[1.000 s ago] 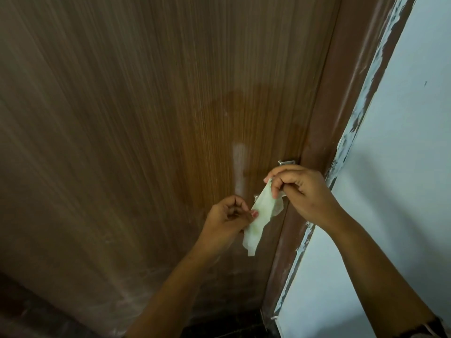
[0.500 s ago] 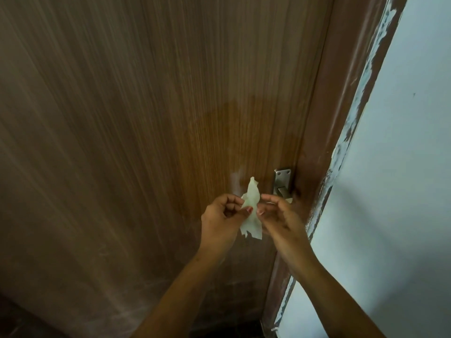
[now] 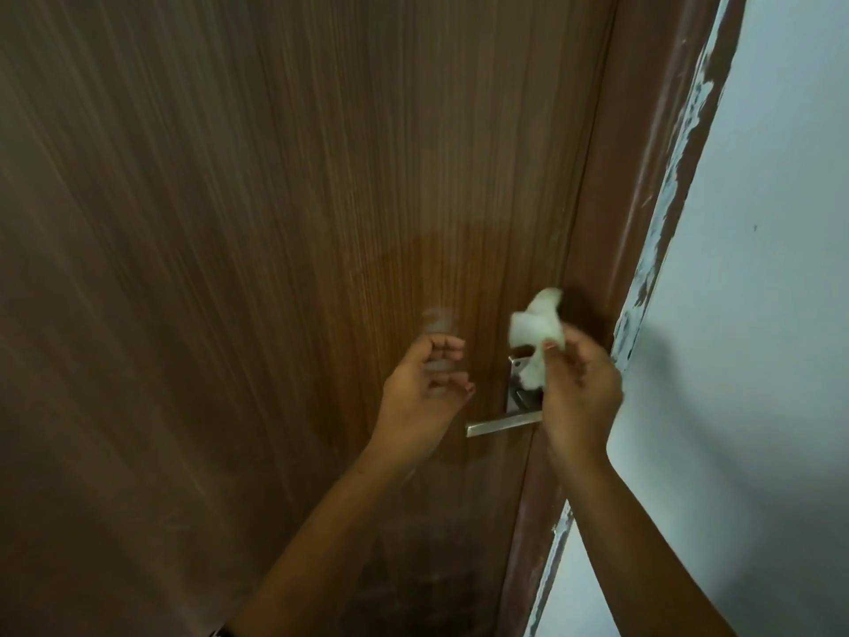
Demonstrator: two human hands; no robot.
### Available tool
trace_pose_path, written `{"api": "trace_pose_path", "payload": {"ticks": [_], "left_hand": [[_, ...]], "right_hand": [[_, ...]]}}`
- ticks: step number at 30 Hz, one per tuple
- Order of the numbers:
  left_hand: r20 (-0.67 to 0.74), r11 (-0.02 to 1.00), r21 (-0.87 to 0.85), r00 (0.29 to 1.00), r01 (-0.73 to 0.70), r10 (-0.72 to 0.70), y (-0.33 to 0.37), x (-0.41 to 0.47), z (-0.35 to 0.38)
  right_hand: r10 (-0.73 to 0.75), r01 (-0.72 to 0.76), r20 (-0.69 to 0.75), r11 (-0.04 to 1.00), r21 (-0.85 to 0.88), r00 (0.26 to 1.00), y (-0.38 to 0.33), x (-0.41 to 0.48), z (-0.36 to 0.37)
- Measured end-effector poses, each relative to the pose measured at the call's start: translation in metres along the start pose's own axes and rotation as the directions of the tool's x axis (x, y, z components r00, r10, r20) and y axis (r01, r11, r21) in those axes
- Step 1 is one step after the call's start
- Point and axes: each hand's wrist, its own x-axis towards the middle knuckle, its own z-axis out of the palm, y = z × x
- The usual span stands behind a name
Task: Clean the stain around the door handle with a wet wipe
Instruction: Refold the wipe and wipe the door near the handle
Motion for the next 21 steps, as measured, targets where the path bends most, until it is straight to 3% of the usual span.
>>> {"api": "trace_pose_path", "payload": {"ticks": [2, 4, 8, 15, 18, 21], "left_hand": [[-0.057, 0.998, 0.051, 0.997, -0.039, 0.042, 0.005, 0.005, -0.006], [-0.095, 0.983, 0.153, 0.989, -0.099, 0.115, 0.009, 0.008, -0.012], [-0.199, 0.910, 0.345, 0.929, -0.230, 0.310, 0.011, 0.010, -0.023], [-0.227, 0.842, 0.469, 0.884, -0.268, 0.408, 0.006, 0.007, -0.047], [-0.194, 0.735, 0.610, 0.843, -0.296, 0.501, 0.009, 0.007, -0.057], [-0.164, 0.597, 0.744, 0.783, -0.301, 0.599, 0.013, 0.009, -0.067]], "right_hand": [[-0.207, 0.185, -0.139, 0.970, -0.155, 0.968, 0.003, 0.011, 0.010], [-0.316, 0.283, -0.092, 0.922, -0.264, 0.944, 0.015, 0.022, 0.027], [-0.306, 0.278, 0.021, 0.830, -0.483, 0.952, 0.032, 0.028, 0.070], [-0.259, 0.230, -0.057, 0.925, -0.303, 0.964, 0.027, 0.032, 0.107], [-0.247, 0.198, -0.145, 0.938, -0.286, 0.958, 0.009, 0.049, 0.115], [-0.318, 0.274, -0.109, 0.913, -0.301, 0.942, -0.010, 0.054, 0.118]]}}
